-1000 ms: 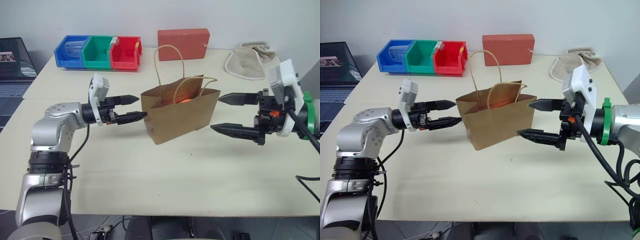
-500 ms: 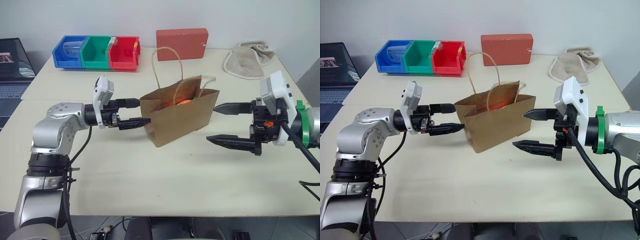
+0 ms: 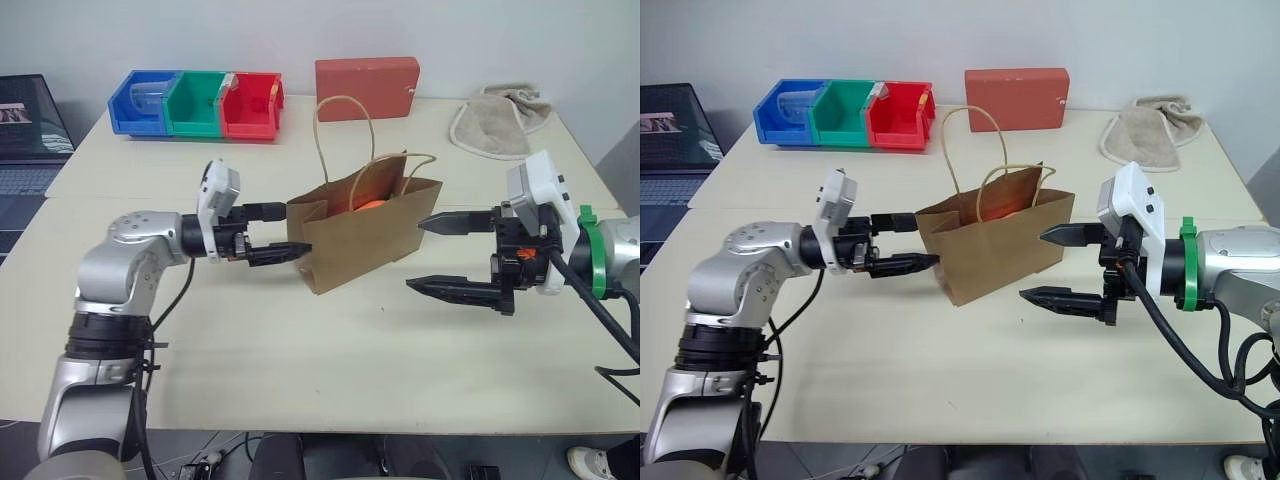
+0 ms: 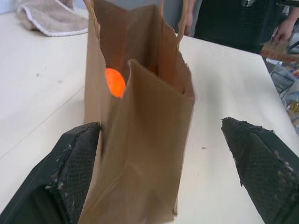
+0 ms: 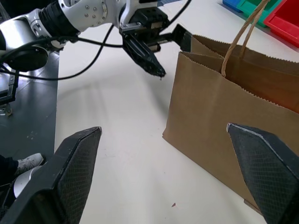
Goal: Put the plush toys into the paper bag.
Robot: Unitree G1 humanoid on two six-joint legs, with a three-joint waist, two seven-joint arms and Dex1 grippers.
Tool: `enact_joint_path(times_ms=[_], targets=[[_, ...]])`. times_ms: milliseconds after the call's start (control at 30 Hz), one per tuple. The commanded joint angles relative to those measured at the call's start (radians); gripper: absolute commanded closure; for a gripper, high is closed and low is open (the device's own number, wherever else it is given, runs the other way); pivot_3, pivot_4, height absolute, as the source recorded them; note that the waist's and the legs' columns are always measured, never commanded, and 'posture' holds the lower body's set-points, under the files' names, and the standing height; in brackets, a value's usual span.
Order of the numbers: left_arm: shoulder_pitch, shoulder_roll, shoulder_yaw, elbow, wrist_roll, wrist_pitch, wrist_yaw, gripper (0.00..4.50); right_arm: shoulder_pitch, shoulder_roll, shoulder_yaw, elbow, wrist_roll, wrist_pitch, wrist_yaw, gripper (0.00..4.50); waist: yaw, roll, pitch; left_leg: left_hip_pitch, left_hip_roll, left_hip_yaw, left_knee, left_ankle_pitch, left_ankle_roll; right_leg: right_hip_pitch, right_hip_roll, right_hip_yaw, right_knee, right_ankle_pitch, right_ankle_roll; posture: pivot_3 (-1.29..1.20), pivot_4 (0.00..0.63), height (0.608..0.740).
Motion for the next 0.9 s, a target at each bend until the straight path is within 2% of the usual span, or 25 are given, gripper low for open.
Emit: enact_joint_path(times_ms=[33, 200, 300, 700, 733, 900], targets=[[0.009, -0.024, -0.006, -0.034, 0.028, -0.050, 0.050, 0.05, 0.003, -0.002, -0.008, -0.036, 0.008, -0.028, -0.012, 0.00, 0.000, 0.000, 0.000, 0.000, 0.000, 0.000, 0.000, 0.000, 0.000, 0.000, 0.000, 0.000, 0.000, 0.000, 0.000, 0.00, 0.150, 0.740], [0.007, -0.087, -0.009, -0.010, 0.075, -0.106, 0.143, 0.05, 0.005, 0.010, 0.007, -0.050, -0.014, -0.061, -0.031, 0.00, 0.003, 0.000, 0.000, 0.000, 0.000, 0.000, 0.000, 0.000, 0.000, 0.000, 0.000, 0.000, 0.000, 0.000, 0.000, 0.00, 0.150, 0.740], [0.017, -0.122, -0.005, -0.016, 0.074, -0.120, 0.172, 0.65, 0.010, 0.017, 0.016, -0.063, -0.028, -0.084, -0.038, 0.00, 0.004, 0.000, 0.000, 0.000, 0.000, 0.000, 0.000, 0.000, 0.000, 0.000, 0.000, 0.000, 0.000, 0.000, 0.000, 0.00, 0.150, 0.740], [0.028, -0.125, -0.020, -0.026, 0.072, -0.135, 0.157, 4.30, 0.034, 0.032, 0.046, -0.087, -0.090, -0.163, -0.041, 0.00, 0.004, 0.000, 0.000, 0.000, 0.000, 0.000, 0.000, 0.000, 0.000, 0.000, 0.000, 0.000, 0.000, 0.000, 0.000, 0.00, 0.150, 0.740], [0.026, -0.126, -0.019, -0.023, 0.072, -0.139, 0.156, 4.49, 0.038, 0.033, 0.049, -0.088, -0.097, -0.170, -0.041, 0.00, 0.004, 0.000, 0.000, 0.000, 0.000, 0.000, 0.000, 0.000, 0.000, 0.000, 0.000, 0.000, 0.000, 0.000, 0.000, 0.00, 0.150, 0.740], [0.009, -0.127, -0.015, -0.004, 0.066, -0.144, 0.145, 4.49, 0.070, 0.035, 0.040, -0.096, -0.140, -0.211, -0.045, 0.00, 0.004, 0.000, 0.000, 0.000, 0.000, 0.000, 0.000, 0.000, 0.000, 0.000, 0.000, 0.000, 0.000, 0.000, 0.000, 0.00, 0.150, 0.740]])
